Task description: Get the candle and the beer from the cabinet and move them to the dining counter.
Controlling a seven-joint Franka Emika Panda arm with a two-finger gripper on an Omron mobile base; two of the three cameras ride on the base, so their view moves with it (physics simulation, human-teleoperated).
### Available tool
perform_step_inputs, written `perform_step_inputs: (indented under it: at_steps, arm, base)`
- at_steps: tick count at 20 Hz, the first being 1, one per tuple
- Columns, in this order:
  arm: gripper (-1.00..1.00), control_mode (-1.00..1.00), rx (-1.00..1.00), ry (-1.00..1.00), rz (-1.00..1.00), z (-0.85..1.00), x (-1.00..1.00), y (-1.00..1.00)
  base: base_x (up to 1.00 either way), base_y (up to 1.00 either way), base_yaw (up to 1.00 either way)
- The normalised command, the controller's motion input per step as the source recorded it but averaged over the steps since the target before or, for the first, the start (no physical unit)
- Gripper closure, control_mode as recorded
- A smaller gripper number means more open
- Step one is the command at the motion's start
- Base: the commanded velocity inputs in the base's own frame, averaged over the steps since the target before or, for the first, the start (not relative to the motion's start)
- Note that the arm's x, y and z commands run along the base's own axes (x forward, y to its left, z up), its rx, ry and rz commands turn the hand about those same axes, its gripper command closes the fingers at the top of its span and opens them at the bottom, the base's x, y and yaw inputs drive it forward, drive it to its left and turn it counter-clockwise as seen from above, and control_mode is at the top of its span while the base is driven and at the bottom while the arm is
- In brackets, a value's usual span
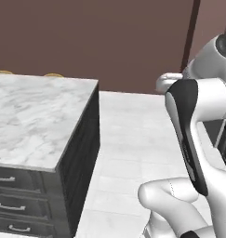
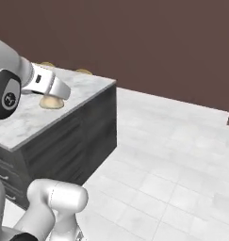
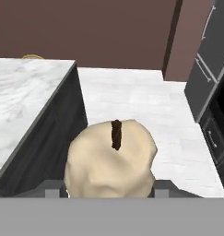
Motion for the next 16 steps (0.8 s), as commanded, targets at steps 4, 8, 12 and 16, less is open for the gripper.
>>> perform_step_inputs:
  at_steps: [4, 8, 12, 16]
  arm:
    - [1.0, 1.0, 0.0, 0.0, 0.0, 0.0, 0.0, 0.0]
    - [1.0, 1.0, 0.0, 0.0, 0.0, 0.0, 0.0, 0.0]
    - [1.0, 1.0, 0.0, 0.0, 0.0, 0.0, 0.0, 0.0]
    - [1.0, 1.0, 0.0, 0.0, 0.0, 0.0, 0.0, 0.0]
  base:
    - [1.0, -0.49, 0.4]
    - [1.0, -0.53, 0.3]
    - [1.0, -0.81, 0.31]
    - [1.0, -0.93, 0.37]
